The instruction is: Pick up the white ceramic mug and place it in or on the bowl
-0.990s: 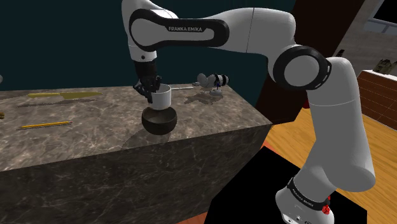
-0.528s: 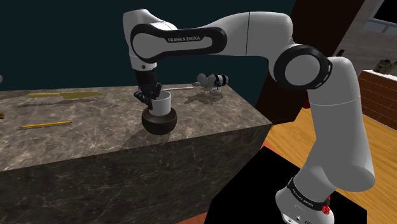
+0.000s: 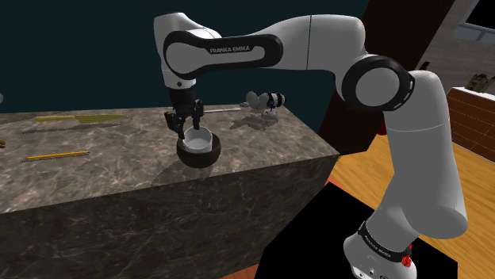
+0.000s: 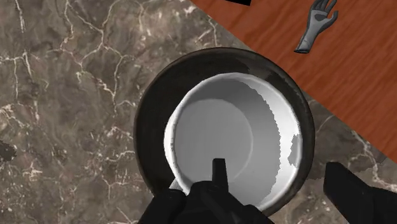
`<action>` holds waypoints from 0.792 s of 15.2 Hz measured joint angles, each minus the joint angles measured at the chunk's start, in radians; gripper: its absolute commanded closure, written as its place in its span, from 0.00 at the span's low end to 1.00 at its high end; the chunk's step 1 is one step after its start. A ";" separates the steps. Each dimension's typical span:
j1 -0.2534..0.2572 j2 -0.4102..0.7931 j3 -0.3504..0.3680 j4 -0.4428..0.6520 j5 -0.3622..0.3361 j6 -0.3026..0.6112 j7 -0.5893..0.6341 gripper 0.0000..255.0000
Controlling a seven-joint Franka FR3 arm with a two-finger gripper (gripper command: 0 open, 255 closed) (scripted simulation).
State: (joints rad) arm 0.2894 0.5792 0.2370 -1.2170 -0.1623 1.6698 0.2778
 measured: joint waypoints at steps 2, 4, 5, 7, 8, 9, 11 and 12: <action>0.000 0.000 0.000 0.000 0.000 0.000 0.000 0.00; 0.000 0.000 0.000 0.000 0.000 0.000 0.000 0.00; 0.001 0.000 0.000 0.015 0.000 -0.015 -0.001 0.00; 0.015 0.027 0.000 0.115 -0.003 -0.086 -0.003 0.00; 0.018 0.033 -0.001 0.153 -0.004 -0.117 -0.006 0.00; 0.022 0.038 -0.001 0.177 -0.005 -0.136 -0.006 0.00; 0.024 0.042 -0.001 0.194 -0.005 -0.150 -0.007 0.00; 0.024 0.043 -0.001 0.197 -0.005 -0.152 -0.007 0.00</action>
State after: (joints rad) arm 0.3133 0.6223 0.2358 -1.0202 -0.1676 1.5177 0.2705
